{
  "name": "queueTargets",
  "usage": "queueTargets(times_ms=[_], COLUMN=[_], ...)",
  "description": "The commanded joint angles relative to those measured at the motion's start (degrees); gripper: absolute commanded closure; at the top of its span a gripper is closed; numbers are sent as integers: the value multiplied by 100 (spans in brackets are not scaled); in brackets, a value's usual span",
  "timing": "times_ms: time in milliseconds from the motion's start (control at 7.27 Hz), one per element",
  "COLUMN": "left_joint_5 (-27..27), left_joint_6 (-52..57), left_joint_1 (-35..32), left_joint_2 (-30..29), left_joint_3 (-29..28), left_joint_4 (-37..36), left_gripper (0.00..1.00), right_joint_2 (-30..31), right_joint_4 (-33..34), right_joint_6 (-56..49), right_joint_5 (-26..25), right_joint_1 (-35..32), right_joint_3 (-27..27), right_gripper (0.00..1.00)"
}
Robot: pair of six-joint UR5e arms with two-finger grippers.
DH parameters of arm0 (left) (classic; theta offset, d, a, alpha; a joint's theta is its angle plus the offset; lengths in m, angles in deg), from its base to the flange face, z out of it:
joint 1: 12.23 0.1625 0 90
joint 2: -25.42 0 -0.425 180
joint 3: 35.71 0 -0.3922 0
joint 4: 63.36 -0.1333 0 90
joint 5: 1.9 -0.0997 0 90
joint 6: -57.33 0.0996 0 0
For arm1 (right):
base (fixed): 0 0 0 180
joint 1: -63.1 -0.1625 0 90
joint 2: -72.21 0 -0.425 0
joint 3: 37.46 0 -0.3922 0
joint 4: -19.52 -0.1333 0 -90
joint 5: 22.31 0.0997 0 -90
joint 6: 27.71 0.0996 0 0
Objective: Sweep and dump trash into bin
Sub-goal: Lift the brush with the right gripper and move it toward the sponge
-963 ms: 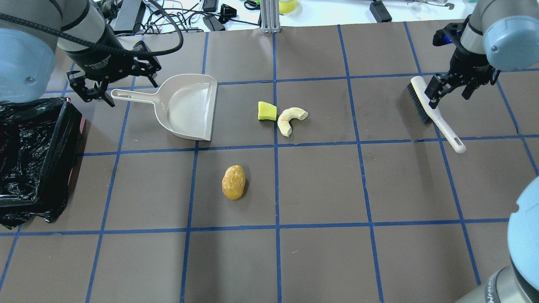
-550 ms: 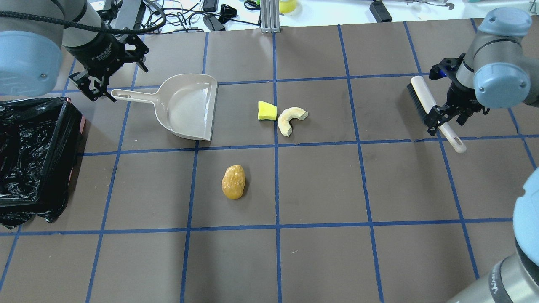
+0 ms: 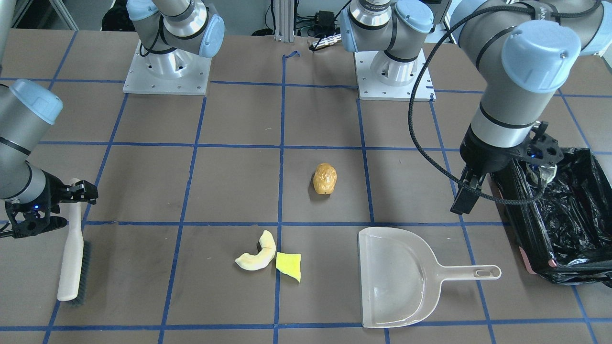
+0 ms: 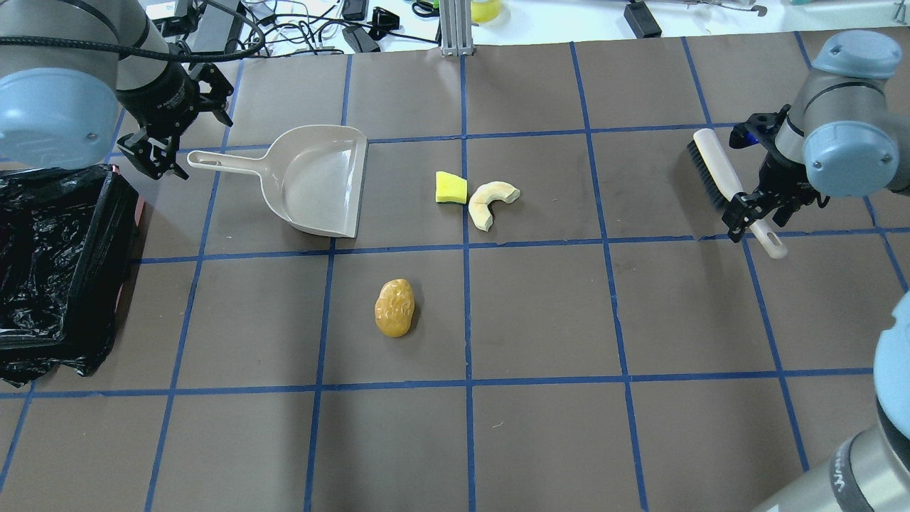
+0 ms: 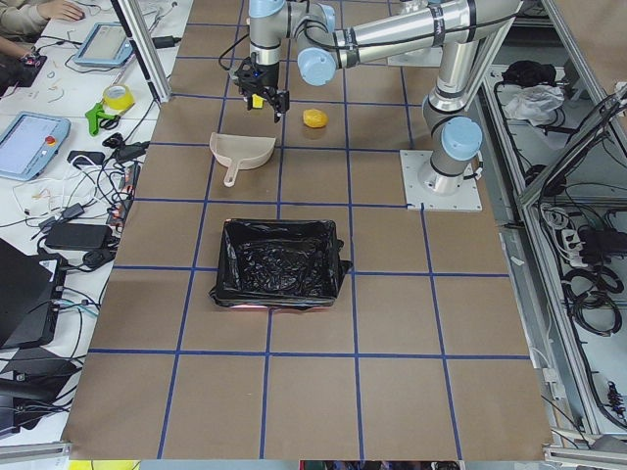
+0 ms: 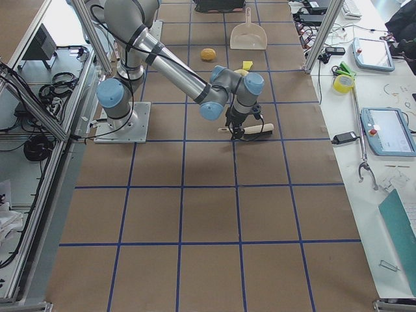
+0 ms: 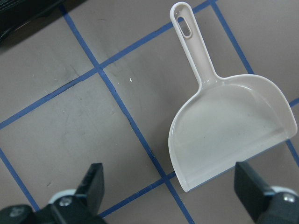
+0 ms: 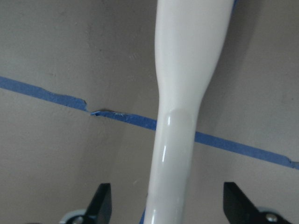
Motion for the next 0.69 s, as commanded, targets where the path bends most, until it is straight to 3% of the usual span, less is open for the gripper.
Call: queueTargets(times_ms=[0,275,550], left_joint_5=[-17,-17,270], left_joint_6=[-125,-442,-390], left_joint_1=[5,23,311], left_joint_2=[-503,-821,-1216], left_joint_3=[-56,-73,-231], left_joint_4=[-691,-1134,-1571], left_gripper=[0,0,0], right_joint_2=[14,23,101], right_joint_4=[-7,-25,-25], right_joint_6=[54,54,212], right_joint_5=[58,67,120], right_joint_1=[15,15,6], right_joint_3=[38,20,55], right_gripper=[49,73,83])
